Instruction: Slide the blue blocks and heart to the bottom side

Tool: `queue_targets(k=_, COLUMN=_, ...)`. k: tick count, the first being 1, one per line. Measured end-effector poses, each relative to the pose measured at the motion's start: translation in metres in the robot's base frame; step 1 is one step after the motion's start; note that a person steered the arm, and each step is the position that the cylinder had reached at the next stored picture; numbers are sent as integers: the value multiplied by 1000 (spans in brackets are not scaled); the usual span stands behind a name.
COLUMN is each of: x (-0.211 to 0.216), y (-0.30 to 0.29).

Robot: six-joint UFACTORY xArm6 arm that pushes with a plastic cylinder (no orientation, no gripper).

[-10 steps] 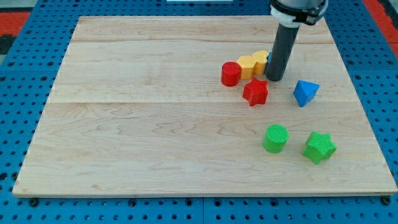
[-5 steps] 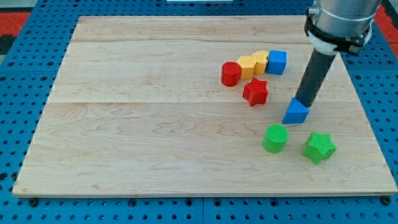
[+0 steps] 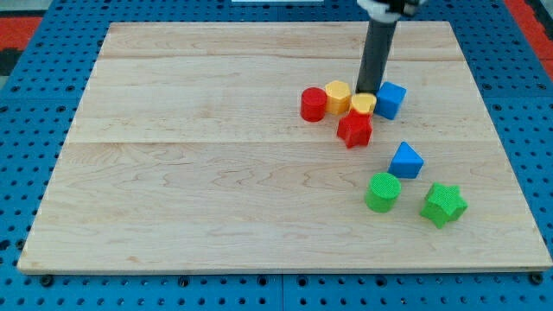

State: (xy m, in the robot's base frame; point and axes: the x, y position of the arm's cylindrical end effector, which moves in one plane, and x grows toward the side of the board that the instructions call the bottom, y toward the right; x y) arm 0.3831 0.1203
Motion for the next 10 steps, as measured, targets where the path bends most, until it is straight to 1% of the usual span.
queue_targets(k=1, x=21, y=-24)
queue_targets(k=2, x=-2, y=-48)
queue_targets(k=3, x=-28, y=-11)
queue_targets(k=4, x=-32, y=45)
queue_targets(k=5, x=7, y=40)
queue_targets(k=6, x=46, y=22)
queue_targets(k=7, x=7, y=24)
queue_targets(k=8, x=22, y=46)
queue_targets(k=9, x=51, y=48)
queue_targets(k=10, x=38, y=29)
